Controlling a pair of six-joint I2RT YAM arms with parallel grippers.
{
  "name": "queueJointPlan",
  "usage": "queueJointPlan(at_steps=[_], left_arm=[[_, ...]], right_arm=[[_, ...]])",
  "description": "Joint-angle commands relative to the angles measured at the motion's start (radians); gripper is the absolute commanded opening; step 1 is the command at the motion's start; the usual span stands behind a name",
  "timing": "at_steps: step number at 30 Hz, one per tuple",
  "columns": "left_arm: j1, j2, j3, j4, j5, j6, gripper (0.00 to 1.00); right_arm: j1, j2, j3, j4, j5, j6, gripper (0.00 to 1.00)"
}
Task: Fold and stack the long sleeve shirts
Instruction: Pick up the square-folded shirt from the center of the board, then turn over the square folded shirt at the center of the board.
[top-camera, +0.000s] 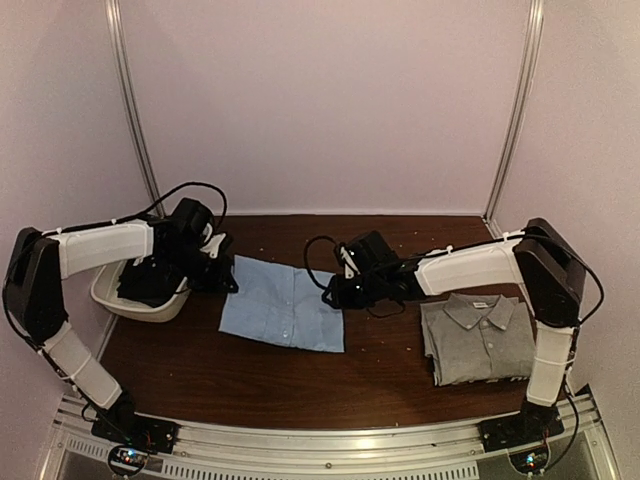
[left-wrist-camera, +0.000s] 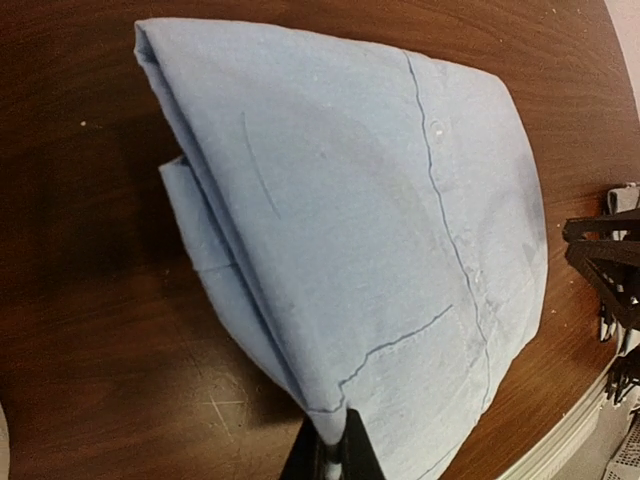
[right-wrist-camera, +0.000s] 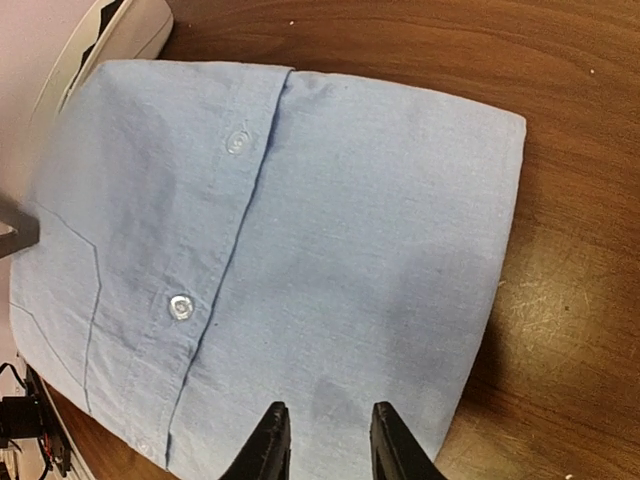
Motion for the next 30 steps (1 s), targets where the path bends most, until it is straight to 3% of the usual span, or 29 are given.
queueJointPlan(at_steps=[1, 15, 23, 30], left_arm=[[0.018, -0.053, 0.07, -0.071, -0.033, 0.052, 0.0], [0.026, -0.081, 0.239, -0.158, 0.014, 0.086, 0.0], [0.026, -0.045, 0.391, -0.183, 0.11, 0.082, 0.0], [0.025, 0.025, 0.481, -0.143, 0.223, 0.056, 0.0]], right_arm=[[0.014, 0.081, 0.063, -0.009, 0.063, -0.019, 0.28], [0.053, 0.335, 0.346, -0.086, 0.095, -0.028, 0.21], [0.106, 0.484, 0.576, -0.016, -0.024, 0.042, 0.21], [0.12, 0.615, 0.742, 0.167, -0.156, 0.182, 0.21]])
